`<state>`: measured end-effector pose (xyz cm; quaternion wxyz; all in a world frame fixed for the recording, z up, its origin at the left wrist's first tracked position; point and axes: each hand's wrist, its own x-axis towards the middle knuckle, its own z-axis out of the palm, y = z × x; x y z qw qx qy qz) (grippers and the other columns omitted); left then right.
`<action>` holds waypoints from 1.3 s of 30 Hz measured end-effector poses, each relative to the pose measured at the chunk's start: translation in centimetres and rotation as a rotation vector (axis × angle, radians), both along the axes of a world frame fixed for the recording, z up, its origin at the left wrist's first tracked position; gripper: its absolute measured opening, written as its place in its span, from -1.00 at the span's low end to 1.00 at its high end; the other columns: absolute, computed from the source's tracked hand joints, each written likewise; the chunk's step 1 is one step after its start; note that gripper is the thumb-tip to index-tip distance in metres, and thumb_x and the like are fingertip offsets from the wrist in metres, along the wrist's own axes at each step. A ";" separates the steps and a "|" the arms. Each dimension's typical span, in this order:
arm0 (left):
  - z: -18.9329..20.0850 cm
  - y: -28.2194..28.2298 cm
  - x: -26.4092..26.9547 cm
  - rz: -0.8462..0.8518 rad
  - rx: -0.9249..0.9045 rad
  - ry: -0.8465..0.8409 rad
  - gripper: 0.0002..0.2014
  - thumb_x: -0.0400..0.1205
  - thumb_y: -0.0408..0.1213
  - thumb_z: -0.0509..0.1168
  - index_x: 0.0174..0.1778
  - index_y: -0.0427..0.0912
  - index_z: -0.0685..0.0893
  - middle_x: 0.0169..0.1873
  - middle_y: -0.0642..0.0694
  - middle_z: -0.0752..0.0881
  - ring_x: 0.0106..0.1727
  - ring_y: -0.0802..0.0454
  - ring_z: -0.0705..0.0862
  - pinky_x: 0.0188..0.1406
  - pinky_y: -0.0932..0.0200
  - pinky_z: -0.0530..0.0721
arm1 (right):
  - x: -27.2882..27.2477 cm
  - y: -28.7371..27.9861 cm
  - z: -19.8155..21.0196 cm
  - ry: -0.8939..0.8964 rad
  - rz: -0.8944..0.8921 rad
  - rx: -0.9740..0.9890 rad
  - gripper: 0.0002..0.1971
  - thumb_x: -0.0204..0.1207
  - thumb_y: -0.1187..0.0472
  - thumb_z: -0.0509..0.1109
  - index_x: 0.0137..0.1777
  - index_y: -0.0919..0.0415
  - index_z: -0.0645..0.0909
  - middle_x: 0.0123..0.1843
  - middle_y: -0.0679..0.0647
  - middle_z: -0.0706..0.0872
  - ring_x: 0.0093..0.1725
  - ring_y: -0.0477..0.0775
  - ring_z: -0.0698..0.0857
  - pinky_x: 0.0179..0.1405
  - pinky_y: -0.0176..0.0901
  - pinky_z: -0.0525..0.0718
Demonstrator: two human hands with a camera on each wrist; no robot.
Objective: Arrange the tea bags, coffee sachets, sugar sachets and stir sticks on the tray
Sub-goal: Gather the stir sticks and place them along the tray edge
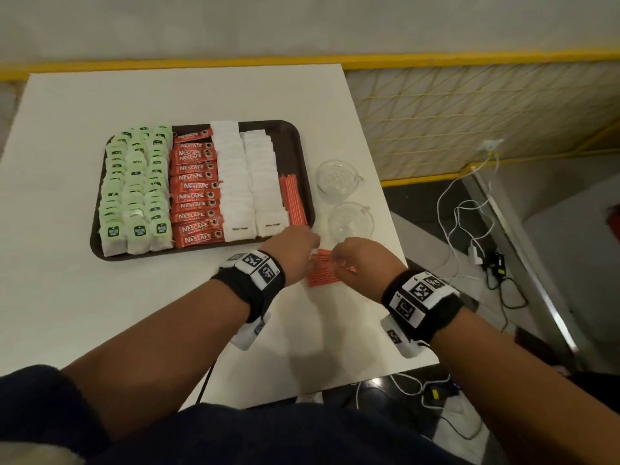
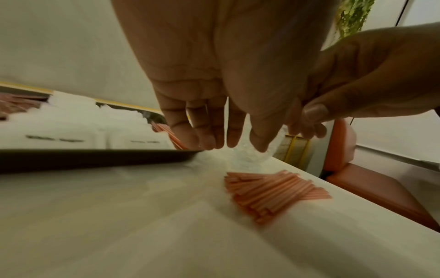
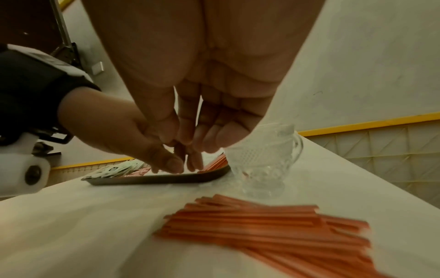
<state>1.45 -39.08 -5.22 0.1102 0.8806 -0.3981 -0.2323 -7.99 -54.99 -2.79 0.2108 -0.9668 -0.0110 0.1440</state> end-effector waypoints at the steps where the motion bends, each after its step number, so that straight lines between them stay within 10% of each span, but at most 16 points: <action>1: -0.3 -0.6 -0.6 -0.012 0.001 -0.007 -0.64 0.64 -0.03 0.32 0.27 -0.17 0.62 0.15 -0.14 0.59 0.19 -0.13 0.59 0.13 0.01 0.58 | -0.4 -0.1 -0.3 0.016 0.002 -0.012 -0.77 0.62 0.10 0.34 0.15 0.18 0.69 -0.02 0.13 0.69 -0.02 0.12 0.66 -0.01 -0.08 0.57; 13: -3.3 -3.3 -3.0 -0.020 0.156 -0.149 -0.32 0.49 0.16 0.44 0.41 -0.15 0.43 0.32 -0.13 0.49 0.30 -0.13 0.49 0.21 -0.12 0.63 | -2.2 -2.9 -4.2 0.131 -0.095 -0.244 -0.49 0.48 0.12 0.41 0.42 0.16 0.41 0.41 0.11 0.46 0.43 0.19 0.43 0.33 0.11 0.48; 24: -3.3 -4.9 -2.9 -0.047 0.201 -0.181 -0.80 0.66 -0.15 0.26 0.17 -0.08 0.57 0.13 -0.07 0.61 0.11 -0.14 0.58 -0.01 -0.04 0.57 | -0.2 -2.4 -4.7 0.201 -0.046 -0.347 -0.71 0.49 0.20 0.33 0.21 0.14 0.50 0.18 0.11 0.61 0.22 0.19 0.53 0.12 0.05 0.47; 39: -3.8 -4.8 -3.3 -0.167 0.211 -0.265 -0.76 0.72 -0.22 0.18 0.29 -0.14 0.49 0.16 -0.12 0.62 0.14 -0.16 0.60 -0.05 0.01 0.50 | -0.6 -1.8 -6.0 0.194 -0.130 -0.272 -0.69 0.49 0.18 0.38 0.19 0.17 0.46 0.14 0.15 0.63 0.13 0.23 0.63 0.01 0.00 0.54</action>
